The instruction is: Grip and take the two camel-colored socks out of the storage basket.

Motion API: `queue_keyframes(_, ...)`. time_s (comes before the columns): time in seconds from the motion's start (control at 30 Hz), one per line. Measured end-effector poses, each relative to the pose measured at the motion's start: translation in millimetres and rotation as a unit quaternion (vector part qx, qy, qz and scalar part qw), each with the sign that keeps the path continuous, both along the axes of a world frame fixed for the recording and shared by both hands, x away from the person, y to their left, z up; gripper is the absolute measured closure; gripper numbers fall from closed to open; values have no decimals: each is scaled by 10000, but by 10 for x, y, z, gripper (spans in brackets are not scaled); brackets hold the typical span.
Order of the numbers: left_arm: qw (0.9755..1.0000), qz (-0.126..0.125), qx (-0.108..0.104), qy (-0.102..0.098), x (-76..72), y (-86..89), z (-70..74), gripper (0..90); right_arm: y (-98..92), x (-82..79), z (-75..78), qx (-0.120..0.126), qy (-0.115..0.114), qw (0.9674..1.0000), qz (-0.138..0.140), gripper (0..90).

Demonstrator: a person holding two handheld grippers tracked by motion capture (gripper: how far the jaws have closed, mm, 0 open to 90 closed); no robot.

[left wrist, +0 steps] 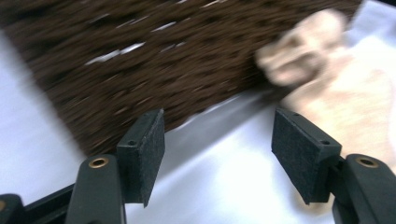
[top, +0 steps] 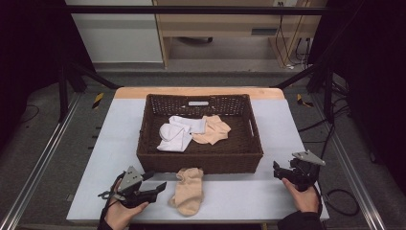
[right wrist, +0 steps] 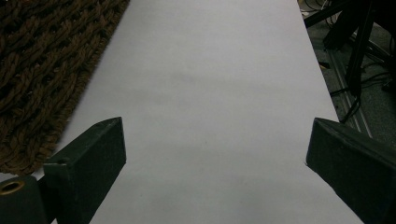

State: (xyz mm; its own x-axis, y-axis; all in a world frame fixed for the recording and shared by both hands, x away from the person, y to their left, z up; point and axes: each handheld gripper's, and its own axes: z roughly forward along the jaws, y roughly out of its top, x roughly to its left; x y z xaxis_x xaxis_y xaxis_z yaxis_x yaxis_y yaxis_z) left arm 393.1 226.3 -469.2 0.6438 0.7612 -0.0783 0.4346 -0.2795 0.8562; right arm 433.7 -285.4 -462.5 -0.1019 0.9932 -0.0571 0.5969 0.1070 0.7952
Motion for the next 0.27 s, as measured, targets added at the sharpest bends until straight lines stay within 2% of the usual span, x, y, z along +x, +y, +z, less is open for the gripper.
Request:
queue_keyframes(0.13, 9994, 324, 108, 11, 66, 145, -50, 334, -1, -7, 4, 24, -7, 10000, -7, 51)
queue_keyframes(0.27, 9988, 425, 232, 113, 91, 220, -98, 327, 9, -14, 8, 29, -3, 10000, 21, 51)
